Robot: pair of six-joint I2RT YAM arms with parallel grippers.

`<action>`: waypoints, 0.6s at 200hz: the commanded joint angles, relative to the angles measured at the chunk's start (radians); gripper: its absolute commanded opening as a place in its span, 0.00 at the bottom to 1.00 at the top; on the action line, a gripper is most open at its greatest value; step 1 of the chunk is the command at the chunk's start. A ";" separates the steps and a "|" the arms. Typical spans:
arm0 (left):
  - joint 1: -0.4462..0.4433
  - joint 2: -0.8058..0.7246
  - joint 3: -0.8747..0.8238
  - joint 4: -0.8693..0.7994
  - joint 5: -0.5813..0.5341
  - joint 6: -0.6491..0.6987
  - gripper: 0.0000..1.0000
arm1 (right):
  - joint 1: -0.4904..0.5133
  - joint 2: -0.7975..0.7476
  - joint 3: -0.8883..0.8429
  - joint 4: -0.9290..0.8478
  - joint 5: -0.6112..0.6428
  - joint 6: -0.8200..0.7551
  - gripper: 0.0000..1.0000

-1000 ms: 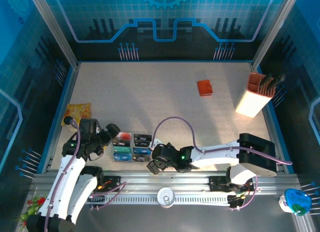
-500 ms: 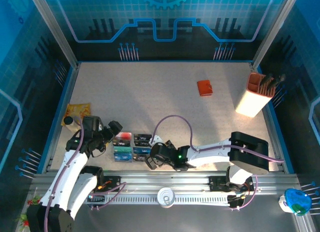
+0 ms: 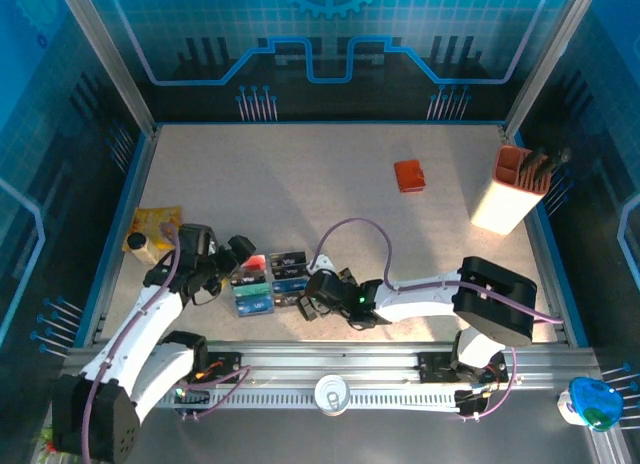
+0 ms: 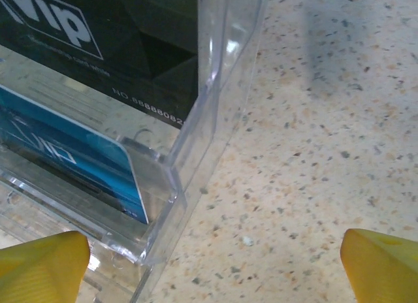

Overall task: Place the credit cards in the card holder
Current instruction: Move the storage box to the center of the table.

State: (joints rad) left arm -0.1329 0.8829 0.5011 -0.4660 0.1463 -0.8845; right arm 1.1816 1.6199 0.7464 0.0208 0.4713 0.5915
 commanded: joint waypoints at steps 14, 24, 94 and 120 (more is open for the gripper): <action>-0.057 0.085 0.044 0.101 -0.014 -0.051 0.99 | -0.063 0.012 -0.010 0.031 0.014 -0.008 1.00; -0.075 0.116 0.059 0.120 -0.024 -0.058 0.99 | -0.081 0.009 -0.017 0.037 0.009 -0.014 0.99; -0.209 0.422 0.251 0.238 -0.105 -0.083 0.99 | -0.272 -0.018 -0.061 0.080 -0.072 -0.078 0.99; -0.253 0.568 0.363 0.263 -0.118 -0.086 0.99 | -0.364 -0.025 -0.071 0.097 -0.117 -0.107 0.99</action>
State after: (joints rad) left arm -0.3363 1.3437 0.7670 -0.2493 0.0212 -0.9516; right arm 0.8898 1.6073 0.6949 0.0944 0.3985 0.5282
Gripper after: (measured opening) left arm 0.992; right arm 0.994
